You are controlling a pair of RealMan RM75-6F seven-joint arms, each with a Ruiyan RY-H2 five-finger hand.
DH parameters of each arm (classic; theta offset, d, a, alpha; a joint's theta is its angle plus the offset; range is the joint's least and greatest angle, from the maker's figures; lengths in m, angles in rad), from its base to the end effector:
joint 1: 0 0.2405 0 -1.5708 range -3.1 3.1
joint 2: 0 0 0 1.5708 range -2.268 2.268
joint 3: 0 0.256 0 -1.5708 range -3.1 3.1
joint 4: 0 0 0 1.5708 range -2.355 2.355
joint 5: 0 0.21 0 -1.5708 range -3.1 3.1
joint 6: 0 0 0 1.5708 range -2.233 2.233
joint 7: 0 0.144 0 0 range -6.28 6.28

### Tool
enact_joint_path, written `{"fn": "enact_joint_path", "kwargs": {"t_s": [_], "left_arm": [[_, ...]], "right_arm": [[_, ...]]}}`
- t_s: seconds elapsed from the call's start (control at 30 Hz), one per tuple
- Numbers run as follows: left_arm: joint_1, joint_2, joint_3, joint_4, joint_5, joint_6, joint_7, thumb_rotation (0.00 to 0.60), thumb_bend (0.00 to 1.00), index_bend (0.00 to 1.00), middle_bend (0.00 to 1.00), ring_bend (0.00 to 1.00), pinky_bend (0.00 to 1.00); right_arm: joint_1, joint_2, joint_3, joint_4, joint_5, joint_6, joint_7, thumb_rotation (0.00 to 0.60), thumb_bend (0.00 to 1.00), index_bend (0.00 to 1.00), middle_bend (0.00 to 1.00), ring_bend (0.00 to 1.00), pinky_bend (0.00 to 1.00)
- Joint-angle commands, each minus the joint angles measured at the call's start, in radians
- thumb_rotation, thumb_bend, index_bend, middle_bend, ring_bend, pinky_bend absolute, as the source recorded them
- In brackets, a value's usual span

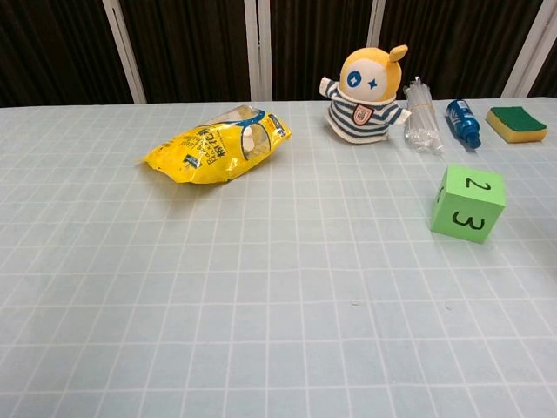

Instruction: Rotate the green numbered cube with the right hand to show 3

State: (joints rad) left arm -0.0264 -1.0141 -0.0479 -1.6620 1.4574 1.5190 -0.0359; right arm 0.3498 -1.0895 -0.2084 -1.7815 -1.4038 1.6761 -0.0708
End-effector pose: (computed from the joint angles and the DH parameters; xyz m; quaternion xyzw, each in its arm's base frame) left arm -0.3216 0.1617 0.1948 -0.5661 -0.3964 -0.3704 0.6207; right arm -0.2610 -0.1992 0.1555 0.6181 -0.3685 0.4255 0.5488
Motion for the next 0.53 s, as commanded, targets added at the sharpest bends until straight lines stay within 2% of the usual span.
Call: {"fn": "enact_joint_path", "kwargs": {"t_s": [0.03,0.23,0.53], "left_arm": [[-0.002,-0.001,0.003,-0.001,0.001,-0.006,0.006,0.6,0.36,0.06,0.01,0.0,0.0],[-0.007,-0.01,-0.002,0.0,-0.003,-0.009,0.026,0.6,0.36,0.06,0.01,0.0,0.0],[-0.019,-0.028,0.0,0.004,0.002,-0.022,0.064,0.6,0.36,0.06,0.01,0.0,0.0]], "right_arm": [[-0.122,-0.047,-0.032,0.056,-0.082,0.045,-0.129,0.6,0.35,0.09,0.05,0.07,0.06],[-0.179,-0.086,0.026,0.083,-0.113,0.098,-0.192,0.6,0.35,0.09,0.05,0.07,0.06],[-0.216,-0.086,0.07,0.08,-0.129,0.079,-0.177,0.6,0.35,0.09,0.05,0.07,0.06]]}}
